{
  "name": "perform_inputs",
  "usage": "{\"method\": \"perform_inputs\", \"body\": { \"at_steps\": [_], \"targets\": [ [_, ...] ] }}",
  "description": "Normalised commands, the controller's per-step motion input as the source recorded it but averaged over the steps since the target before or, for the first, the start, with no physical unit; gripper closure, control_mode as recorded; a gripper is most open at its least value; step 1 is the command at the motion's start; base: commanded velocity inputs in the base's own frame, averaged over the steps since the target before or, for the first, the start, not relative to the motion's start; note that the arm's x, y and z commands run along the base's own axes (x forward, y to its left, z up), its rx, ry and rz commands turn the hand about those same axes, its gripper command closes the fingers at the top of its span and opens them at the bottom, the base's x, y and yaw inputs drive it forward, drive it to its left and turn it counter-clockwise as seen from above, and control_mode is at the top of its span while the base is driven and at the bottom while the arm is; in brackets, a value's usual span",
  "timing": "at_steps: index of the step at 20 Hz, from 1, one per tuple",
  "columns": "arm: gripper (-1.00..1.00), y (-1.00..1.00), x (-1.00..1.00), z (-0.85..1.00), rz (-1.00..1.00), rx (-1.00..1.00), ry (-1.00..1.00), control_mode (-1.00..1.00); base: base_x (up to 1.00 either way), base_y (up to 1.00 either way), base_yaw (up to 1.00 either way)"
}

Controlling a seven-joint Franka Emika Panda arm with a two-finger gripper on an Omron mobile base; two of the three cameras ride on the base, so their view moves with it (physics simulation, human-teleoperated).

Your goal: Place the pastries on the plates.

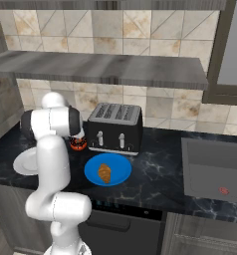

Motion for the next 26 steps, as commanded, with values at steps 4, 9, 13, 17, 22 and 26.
{"method": "perform_inputs", "body": {
  "at_steps": [4, 9, 13, 17, 22, 26],
  "targets": [
    [-1.0, 0.0, 0.16, -0.3, 0.0, 0.0, 0.0, -1.0, 0.0, 0.0, 0.0],
    [-1.0, 0.0, 0.11, -0.26, 0.0, 0.0, 0.0, -1.0, 0.0, 0.0, 0.0],
    [-1.0, 0.0, 0.12, -0.12, 0.0, 0.0, 0.0, -1.0, 0.0, 0.0, 0.0],
    [1.0, 0.0, 0.08, -0.14, 0.0, 0.0, 0.0, -1.0, 0.0, 0.0, 0.0],
    [1.0, 0.0, 0.02, -0.09, 0.0, 0.0, 0.0, -1.0, 0.0, 0.0, 0.0],
    [1.0, 0.0, 0.0, 0.0, 0.0, 0.0, 0.0, -1.0, 0.0, 0.0, 0.0]
  ]
}}
